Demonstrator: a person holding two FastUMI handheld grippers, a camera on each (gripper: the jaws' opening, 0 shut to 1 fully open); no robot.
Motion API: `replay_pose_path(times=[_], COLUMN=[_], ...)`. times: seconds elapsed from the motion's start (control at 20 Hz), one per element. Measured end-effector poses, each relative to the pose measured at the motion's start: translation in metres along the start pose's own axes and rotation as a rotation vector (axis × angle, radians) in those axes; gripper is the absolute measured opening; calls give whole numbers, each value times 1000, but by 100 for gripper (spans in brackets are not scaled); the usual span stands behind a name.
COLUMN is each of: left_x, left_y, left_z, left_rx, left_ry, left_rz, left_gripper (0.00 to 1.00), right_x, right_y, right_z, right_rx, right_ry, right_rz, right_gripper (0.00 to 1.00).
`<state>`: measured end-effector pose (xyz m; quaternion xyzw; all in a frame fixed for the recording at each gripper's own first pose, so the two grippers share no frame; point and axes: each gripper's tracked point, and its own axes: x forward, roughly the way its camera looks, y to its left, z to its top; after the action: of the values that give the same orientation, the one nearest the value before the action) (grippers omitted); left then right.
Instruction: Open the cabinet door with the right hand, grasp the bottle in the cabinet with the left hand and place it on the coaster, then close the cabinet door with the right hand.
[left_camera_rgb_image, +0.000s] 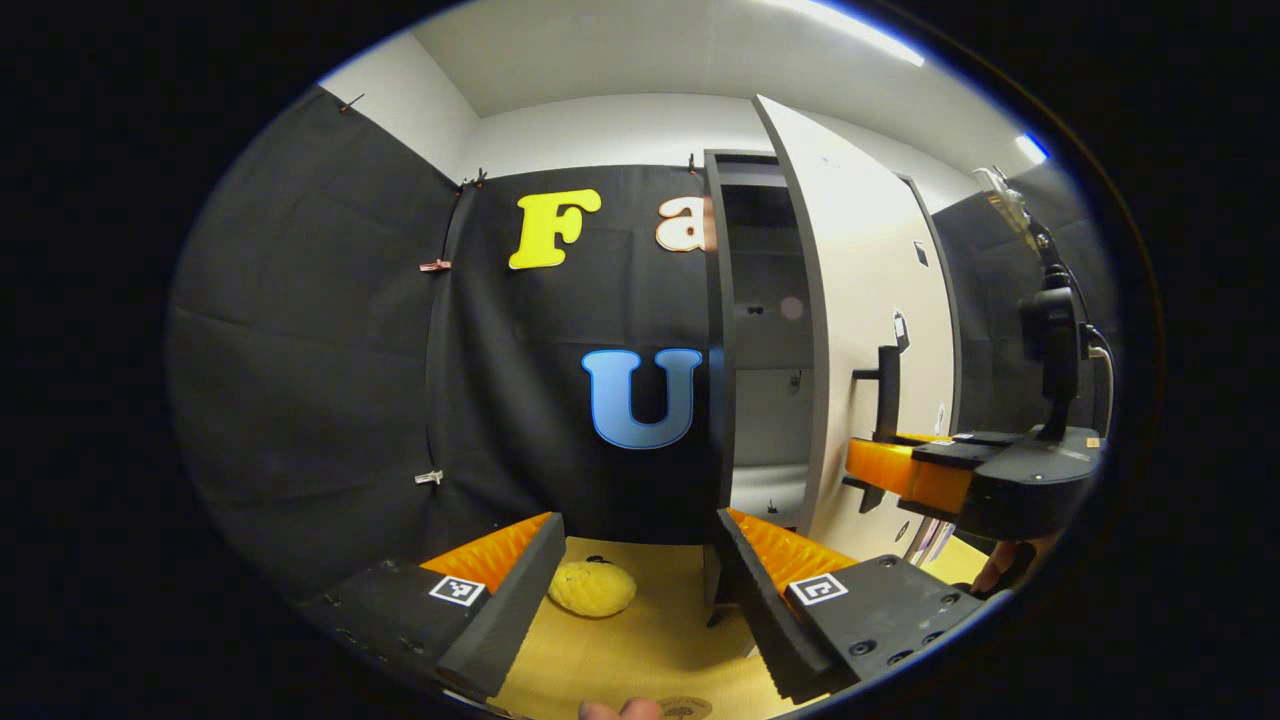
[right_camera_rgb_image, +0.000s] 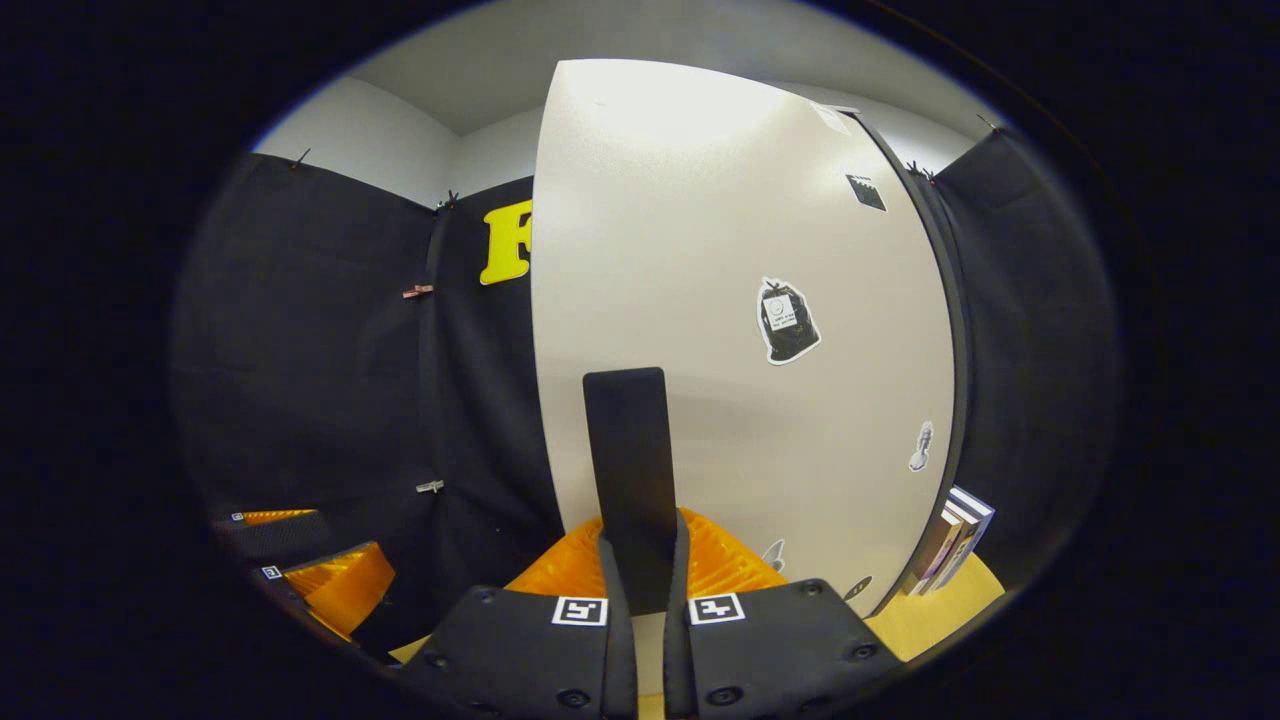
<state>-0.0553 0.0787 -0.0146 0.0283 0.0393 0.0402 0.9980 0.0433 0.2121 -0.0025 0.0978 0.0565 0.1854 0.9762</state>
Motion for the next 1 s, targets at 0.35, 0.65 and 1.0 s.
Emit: replay_pose_path(times=[0.35, 0.65, 1.0], left_x=[-6, -3, 2], left_y=[-24, -47, -84], left_z=[7, 14, 16], left_rx=[-2, -3, -15], left_ry=[-11, -35, -44], left_rz=[-15, -48, -114], left_gripper=[94, 94, 94], right_x=[-40, -67, -94], right_y=[-23, -47, -74], right_z=[4, 9, 13], right_rx=[19, 37, 22], right_ry=[3, 14, 9], right_rz=[32, 17, -52], right_gripper=[14, 14, 14])
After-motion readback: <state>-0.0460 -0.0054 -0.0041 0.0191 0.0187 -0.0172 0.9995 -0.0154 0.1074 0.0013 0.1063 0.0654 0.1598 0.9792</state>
